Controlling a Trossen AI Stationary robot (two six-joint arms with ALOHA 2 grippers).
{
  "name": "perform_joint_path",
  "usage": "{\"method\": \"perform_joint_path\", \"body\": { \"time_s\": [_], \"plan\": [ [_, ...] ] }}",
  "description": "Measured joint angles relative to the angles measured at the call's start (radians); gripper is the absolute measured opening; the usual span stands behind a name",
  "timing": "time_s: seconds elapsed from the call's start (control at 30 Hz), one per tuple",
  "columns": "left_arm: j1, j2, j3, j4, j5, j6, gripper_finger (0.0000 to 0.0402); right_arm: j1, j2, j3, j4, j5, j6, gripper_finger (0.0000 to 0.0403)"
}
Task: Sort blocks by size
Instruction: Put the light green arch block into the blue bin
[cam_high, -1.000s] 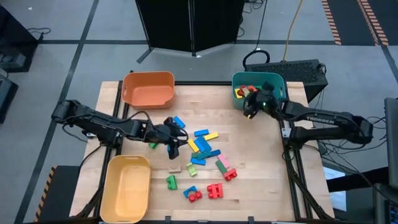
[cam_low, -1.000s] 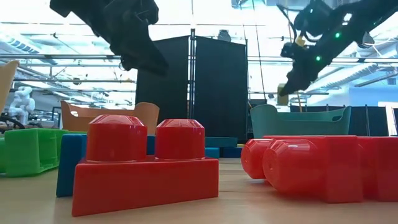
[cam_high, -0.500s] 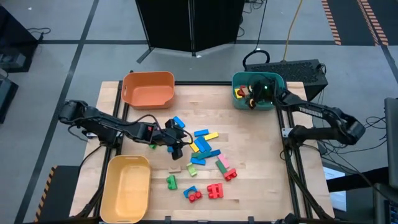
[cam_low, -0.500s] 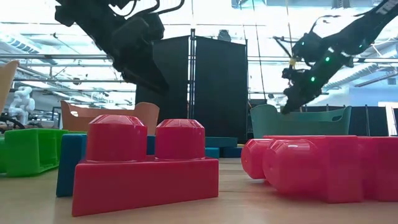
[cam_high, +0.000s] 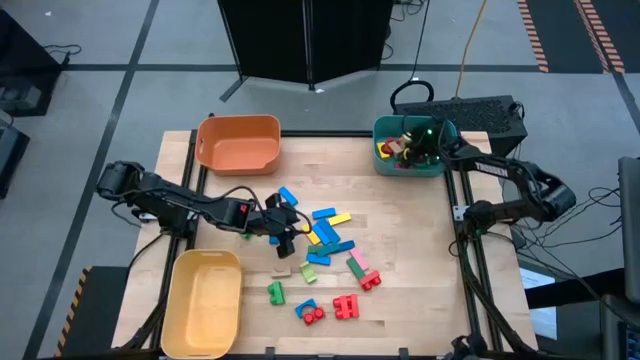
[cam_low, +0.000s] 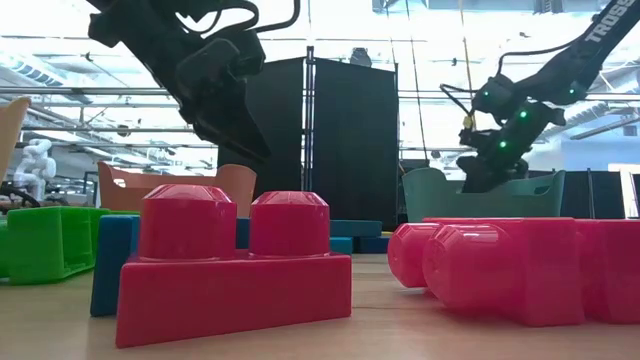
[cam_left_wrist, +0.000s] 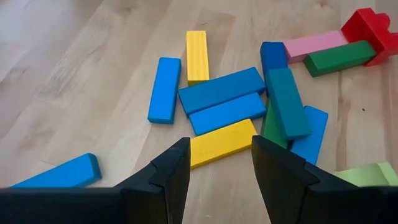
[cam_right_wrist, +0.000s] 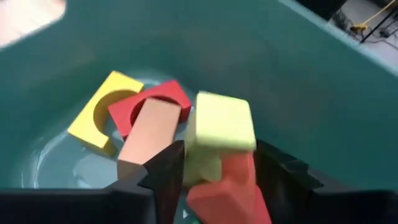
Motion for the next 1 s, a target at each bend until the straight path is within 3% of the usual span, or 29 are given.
{"method": "perform_joint_path", "body": {
  "time_s": [0.33, 0.8, 1.0],
  "plan": [
    [-0.01, 0.0, 0.0, 0.001, 0.015, -0.026, 0.0167, 0.001, -0.115, 0.0, -0.025, -0.019, 0.049, 0.0238],
    [-0.1, 0.0, 0.0, 0.001, 0.033, -0.025, 0.0167, 0.068, -0.25, 0.0, -0.088, -0.349, 0.138, 0.0226],
    [-0.169, 0.0, 0.0, 0.001, 0.033, -0.025, 0.0167, 0.186, -0.315, 0.0, -0.086, -0.376, 0.172, 0.0226]
  ]
}}
